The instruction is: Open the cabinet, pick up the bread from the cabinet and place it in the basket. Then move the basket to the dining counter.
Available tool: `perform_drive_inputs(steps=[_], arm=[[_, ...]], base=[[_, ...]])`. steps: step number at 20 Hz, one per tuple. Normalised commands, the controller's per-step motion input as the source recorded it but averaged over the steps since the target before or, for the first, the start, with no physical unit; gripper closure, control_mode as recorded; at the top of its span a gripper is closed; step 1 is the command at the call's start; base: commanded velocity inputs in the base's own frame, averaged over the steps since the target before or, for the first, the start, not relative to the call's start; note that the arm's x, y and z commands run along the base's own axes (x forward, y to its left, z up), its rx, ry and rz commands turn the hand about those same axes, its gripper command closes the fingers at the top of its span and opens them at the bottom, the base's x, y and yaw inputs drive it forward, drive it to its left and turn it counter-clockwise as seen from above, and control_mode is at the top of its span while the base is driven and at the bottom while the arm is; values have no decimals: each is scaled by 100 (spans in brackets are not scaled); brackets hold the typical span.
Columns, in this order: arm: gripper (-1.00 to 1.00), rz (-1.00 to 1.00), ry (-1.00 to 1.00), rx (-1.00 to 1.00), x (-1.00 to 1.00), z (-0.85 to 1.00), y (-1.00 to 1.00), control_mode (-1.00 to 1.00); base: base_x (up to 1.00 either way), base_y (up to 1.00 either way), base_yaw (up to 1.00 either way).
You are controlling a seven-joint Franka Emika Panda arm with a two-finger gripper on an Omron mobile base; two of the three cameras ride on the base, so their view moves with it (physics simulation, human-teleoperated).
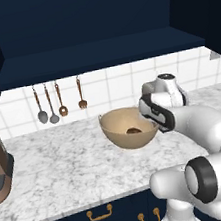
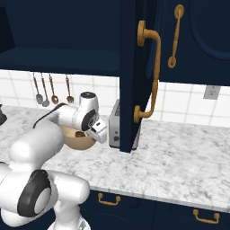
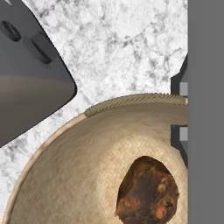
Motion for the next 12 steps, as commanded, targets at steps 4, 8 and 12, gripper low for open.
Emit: perform_drive_inputs(steps=[4, 8, 12], arm=[[100, -9, -5, 1, -58, 55, -6, -100], [100, -5, -3, 0, -66, 65, 0, -100], [100, -4, 0, -2, -74, 65, 0, -100]], base=[[0, 0, 0], [0, 0, 0], [0, 0, 0]])
